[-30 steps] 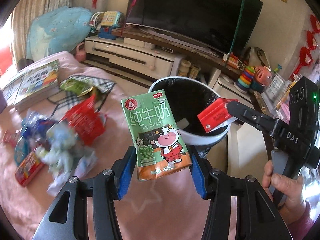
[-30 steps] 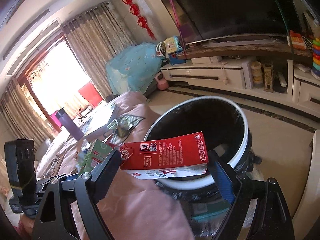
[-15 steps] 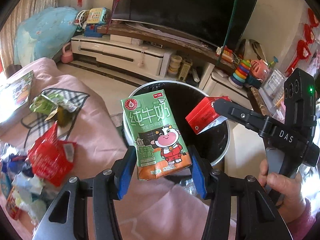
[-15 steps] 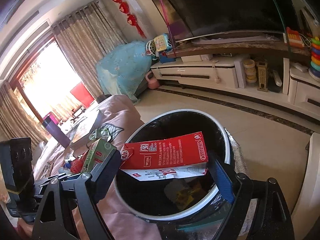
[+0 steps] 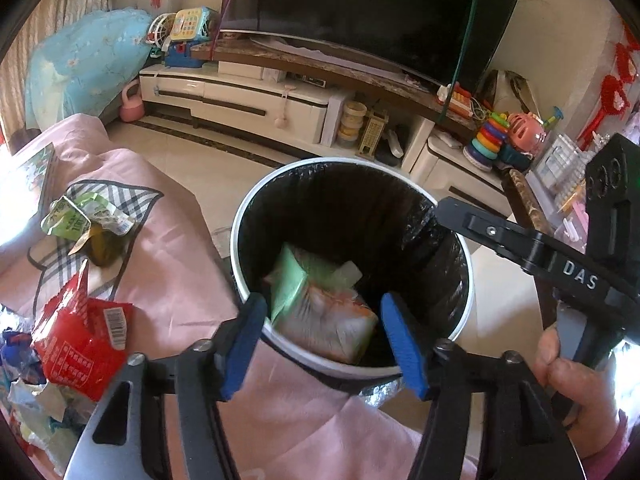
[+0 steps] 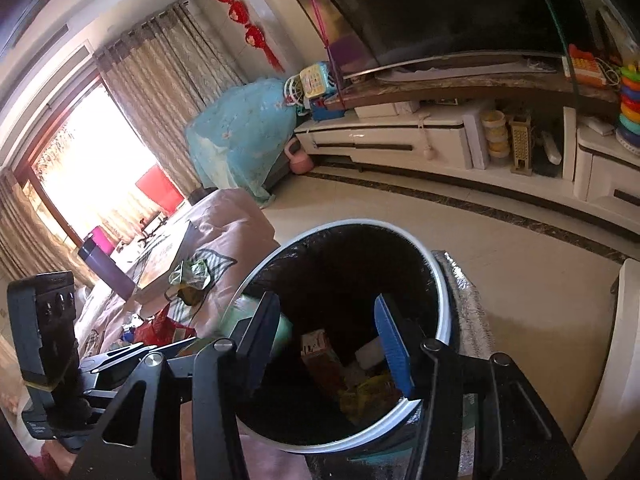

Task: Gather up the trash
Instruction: 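Carry the carton and red box to the bin and open both tools, then grasp the red candy tube with the left tool while the right grasps crumpled foil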

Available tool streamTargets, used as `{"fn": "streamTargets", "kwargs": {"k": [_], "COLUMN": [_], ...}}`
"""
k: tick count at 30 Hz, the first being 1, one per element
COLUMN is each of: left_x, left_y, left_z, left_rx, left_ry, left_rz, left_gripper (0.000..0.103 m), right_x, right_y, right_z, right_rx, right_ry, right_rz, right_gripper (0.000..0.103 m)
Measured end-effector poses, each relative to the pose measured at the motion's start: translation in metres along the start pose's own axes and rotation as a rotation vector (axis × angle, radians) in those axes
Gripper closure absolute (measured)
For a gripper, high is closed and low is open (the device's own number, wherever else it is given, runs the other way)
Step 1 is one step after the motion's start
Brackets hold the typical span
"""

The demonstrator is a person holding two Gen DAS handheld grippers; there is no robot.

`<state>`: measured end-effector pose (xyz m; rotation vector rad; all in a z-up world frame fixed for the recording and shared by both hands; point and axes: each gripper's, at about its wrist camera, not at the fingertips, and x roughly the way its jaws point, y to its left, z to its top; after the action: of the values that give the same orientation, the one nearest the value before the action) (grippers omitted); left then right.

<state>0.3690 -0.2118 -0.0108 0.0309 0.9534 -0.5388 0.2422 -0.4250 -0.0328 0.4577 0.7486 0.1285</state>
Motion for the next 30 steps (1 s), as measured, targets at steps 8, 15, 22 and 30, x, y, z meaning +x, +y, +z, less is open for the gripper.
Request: {"fn": "streamTargets", "kwargs": {"k": [8,15,22,30], "left_x": [-0.023,-0.064,-0.110,-0.162], "left_y": [0.005,0.021,0.047,0.077], "left_z": [-0.018,-0.070,-0.116,-0.162], "left_rx": [-0.013,-0.055,-0.110,-0.170], "left_ry": [-0.038,-0.054,-0.065,-0.087], "left_rz": [-0.001,-0.002,0.013,0.080], "left_gripper": [0.040,0.040,0.040,0.040], "right_x": [-0.016,-0.017,-0.013,-0.006], "right_y": [0.000,0.029,0.060,0.100], "right_z": [-0.004,-0.032,-0.064,-0.094], "right_rx": [0.026,0.012,-0.009,-0.050], "right_ry": [-0.025,0.010,0.050,0.097], "right_rz": [0.003,0.050,0.091,0.139], "right_gripper": [0.050,0.048,0.025,0.019]}}
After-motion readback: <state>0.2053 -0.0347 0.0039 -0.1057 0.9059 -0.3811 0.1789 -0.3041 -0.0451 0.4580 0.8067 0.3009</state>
